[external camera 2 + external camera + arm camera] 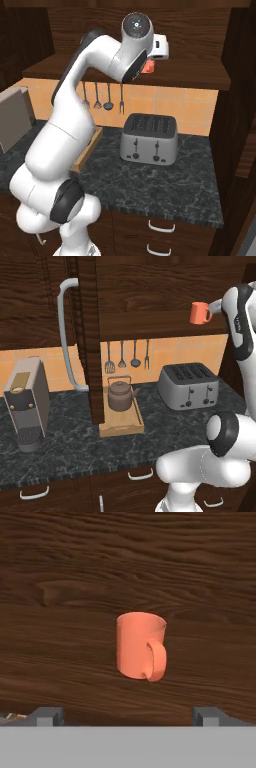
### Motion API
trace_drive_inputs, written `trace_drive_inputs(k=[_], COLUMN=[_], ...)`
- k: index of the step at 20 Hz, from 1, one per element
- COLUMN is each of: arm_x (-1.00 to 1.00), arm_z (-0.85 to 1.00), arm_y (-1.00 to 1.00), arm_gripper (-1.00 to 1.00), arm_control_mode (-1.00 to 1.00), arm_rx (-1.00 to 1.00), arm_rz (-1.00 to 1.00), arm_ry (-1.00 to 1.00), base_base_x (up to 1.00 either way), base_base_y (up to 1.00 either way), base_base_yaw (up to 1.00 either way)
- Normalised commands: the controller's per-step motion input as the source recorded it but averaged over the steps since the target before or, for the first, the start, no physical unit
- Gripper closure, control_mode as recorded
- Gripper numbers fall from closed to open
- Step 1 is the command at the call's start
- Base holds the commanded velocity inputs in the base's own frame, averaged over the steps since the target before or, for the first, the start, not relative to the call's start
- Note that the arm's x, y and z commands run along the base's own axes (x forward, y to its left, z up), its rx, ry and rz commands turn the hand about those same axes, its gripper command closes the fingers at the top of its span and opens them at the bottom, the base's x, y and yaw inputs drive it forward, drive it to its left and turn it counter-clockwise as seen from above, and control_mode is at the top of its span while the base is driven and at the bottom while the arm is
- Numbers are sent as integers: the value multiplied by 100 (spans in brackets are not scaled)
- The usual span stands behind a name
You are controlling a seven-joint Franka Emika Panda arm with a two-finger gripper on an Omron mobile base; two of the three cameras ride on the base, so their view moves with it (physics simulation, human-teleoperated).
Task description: Pick the kettle from the counter and place it on the tray. Then pick the mug from the cabinet and place it on the tray. Then close the cabinet doors.
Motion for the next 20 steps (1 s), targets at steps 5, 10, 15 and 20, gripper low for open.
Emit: trace_drive_inputs(k=[5, 10, 15, 20], arm_x=[18, 17, 29, 44], arm_z=[0, 0, 0, 0], arm_y=[-8, -4, -3, 0], arm_gripper=[-100, -100, -100, -100], arm_control_mode=[-100, -100, -100, -100], arm_rx=[0, 0, 0, 0], arm_rz=[12, 6, 0, 1], arm_ry=[-11, -9, 0, 0], base_base_x=[0, 0, 0, 0], base_base_y=[0, 0, 0, 0], base_base_yaw=[0, 0, 0, 0])
